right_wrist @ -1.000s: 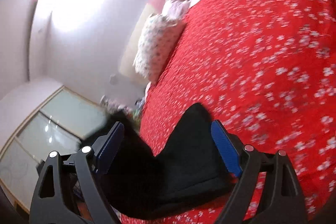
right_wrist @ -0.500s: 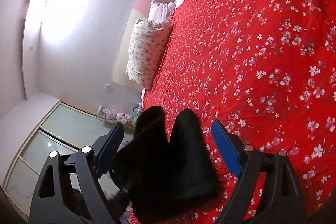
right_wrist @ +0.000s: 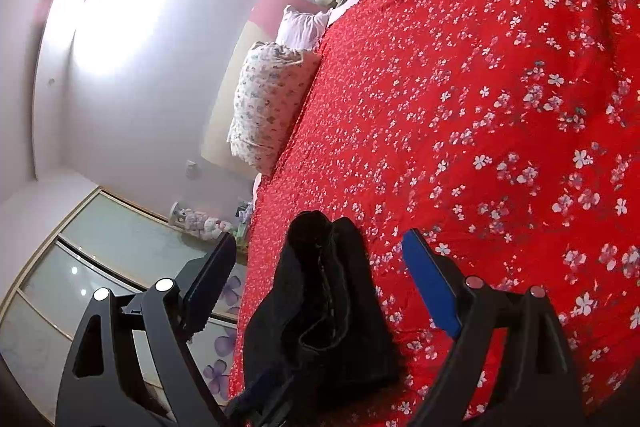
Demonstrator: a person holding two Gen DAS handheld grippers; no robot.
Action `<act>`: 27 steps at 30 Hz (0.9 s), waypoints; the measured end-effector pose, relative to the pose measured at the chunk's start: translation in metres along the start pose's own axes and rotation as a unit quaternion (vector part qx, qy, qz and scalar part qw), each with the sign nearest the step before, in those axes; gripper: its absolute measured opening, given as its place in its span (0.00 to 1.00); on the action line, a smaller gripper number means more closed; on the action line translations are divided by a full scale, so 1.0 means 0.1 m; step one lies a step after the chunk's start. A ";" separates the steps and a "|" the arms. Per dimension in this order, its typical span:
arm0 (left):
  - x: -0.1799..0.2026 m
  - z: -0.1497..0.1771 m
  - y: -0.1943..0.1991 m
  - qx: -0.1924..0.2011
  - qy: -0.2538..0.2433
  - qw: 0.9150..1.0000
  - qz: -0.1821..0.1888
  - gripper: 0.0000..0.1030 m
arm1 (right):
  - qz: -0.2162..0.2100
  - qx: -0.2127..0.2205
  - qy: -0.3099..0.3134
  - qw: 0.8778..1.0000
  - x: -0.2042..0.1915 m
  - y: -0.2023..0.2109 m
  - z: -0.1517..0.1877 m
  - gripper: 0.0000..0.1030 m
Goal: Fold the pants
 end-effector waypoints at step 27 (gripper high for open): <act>-1.75 0.05 0.55 0.031 0.160 0.987 0.011 0.98 | -0.150 -0.211 0.121 0.958 -0.60 -0.48 0.39 0.88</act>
Point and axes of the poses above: each gripper's, at about its wrist camera, not at the fingertips, and y roughly against the way its jaws point, x to its right, z to its underside, the point moved 1 cm from there along -y, roughly the way its jaws point, and after that the axes turned 15 degrees about y, right-handed, at the moved point
